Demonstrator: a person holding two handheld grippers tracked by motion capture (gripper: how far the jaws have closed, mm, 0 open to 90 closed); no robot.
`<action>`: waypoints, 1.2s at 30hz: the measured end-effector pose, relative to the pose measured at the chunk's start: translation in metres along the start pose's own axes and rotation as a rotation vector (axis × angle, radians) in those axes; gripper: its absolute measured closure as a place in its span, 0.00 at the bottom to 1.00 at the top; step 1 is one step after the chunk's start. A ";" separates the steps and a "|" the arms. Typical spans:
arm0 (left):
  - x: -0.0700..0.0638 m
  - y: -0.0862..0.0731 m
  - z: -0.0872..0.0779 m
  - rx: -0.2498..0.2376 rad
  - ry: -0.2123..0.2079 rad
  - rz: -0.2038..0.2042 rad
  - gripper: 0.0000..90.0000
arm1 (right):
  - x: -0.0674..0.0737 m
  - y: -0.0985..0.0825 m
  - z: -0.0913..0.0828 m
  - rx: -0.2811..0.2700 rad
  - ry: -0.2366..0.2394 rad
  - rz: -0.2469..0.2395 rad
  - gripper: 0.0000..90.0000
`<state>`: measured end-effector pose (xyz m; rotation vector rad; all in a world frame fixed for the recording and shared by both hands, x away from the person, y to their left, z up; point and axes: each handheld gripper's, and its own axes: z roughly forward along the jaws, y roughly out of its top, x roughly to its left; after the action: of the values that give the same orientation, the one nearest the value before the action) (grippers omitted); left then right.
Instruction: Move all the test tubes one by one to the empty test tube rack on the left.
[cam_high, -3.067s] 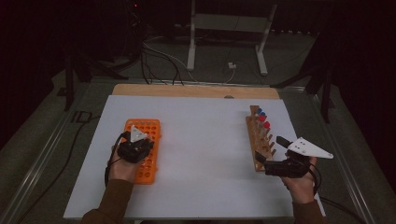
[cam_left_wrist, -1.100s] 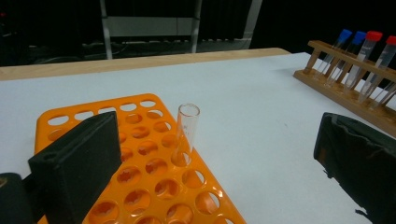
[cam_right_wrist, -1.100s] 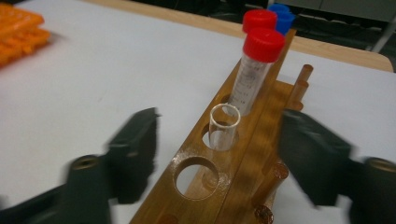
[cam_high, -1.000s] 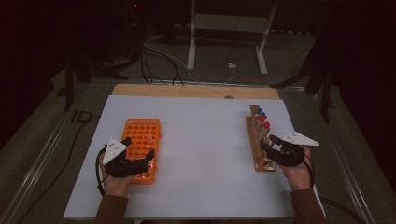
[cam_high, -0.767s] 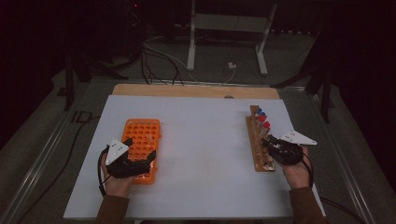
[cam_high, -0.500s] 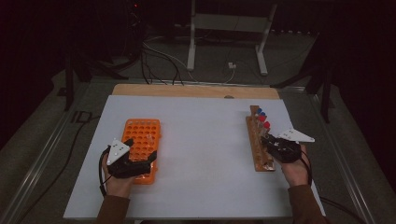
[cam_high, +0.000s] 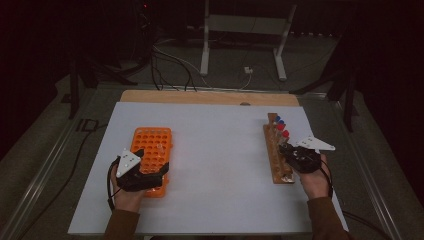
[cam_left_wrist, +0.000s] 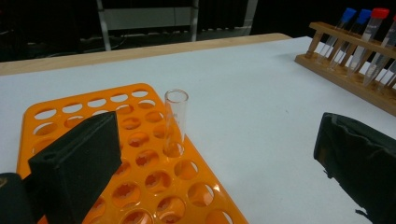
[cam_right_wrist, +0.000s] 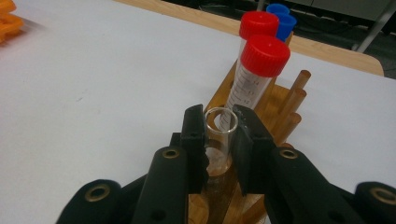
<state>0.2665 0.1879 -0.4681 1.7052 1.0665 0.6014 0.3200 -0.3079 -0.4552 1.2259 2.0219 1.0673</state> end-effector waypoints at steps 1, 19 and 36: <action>0.000 0.000 0.000 0.002 0.000 0.002 0.01 | 0.000 0.002 -0.002 -0.003 0.000 0.006 0.85; -0.004 -0.001 0.002 0.017 0.002 0.027 0.02 | 0.005 0.034 -0.032 -0.053 0.012 -0.028 0.85; -0.022 0.013 0.006 0.001 -0.011 0.065 0.02 | 0.017 0.051 -0.048 -0.134 0.088 -0.010 0.85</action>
<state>0.2655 0.1646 -0.4569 1.7479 1.0065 0.6321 0.3000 -0.2956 -0.3869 1.1170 1.9833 1.2503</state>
